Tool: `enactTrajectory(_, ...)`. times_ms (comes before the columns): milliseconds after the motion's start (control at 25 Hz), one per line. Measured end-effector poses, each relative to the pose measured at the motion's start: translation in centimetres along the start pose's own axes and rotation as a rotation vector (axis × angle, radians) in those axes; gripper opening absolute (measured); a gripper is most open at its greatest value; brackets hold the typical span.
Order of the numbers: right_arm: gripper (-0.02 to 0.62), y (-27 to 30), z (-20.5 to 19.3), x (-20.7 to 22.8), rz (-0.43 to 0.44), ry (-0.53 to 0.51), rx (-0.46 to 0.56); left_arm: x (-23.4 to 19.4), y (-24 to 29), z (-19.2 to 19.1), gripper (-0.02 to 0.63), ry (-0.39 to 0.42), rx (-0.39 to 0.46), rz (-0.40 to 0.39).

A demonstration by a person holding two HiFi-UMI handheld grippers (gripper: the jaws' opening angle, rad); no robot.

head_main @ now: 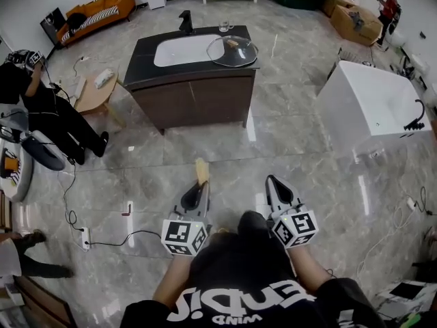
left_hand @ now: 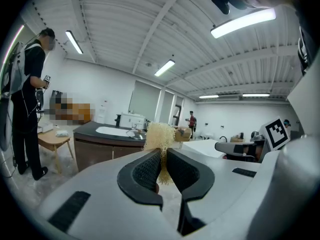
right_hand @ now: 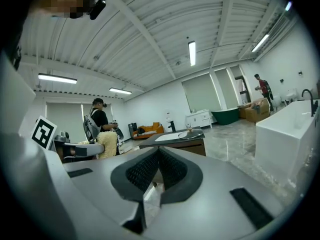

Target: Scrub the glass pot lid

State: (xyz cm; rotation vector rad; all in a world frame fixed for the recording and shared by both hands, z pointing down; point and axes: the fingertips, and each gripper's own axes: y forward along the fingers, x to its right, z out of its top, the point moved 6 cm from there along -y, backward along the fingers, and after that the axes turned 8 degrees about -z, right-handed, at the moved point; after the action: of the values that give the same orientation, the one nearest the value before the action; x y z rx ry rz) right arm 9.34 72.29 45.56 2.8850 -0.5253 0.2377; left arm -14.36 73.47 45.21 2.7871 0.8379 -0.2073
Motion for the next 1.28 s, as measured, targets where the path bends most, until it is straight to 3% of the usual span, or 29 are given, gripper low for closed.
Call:
enactTrajectory(560,0.012,5.0,0.5,0.2,-0.016,0.006,0.016,-4.3,2.7,1.2,0.043,0.002,0.013,-0.005)
enactTrajectory(920,0.012,11.2,1.4,2.9,-0.032,0.004,0.016,-7.8,9.0,3.0,0.043,0.008,0.018,-0.03)
enactTrajectory(1280,0.012,19.1,4.8,6.1,-0.014,0.001,0.005,-11.5,16.0,6.9,0.043,0.011,0.016,-0.032)
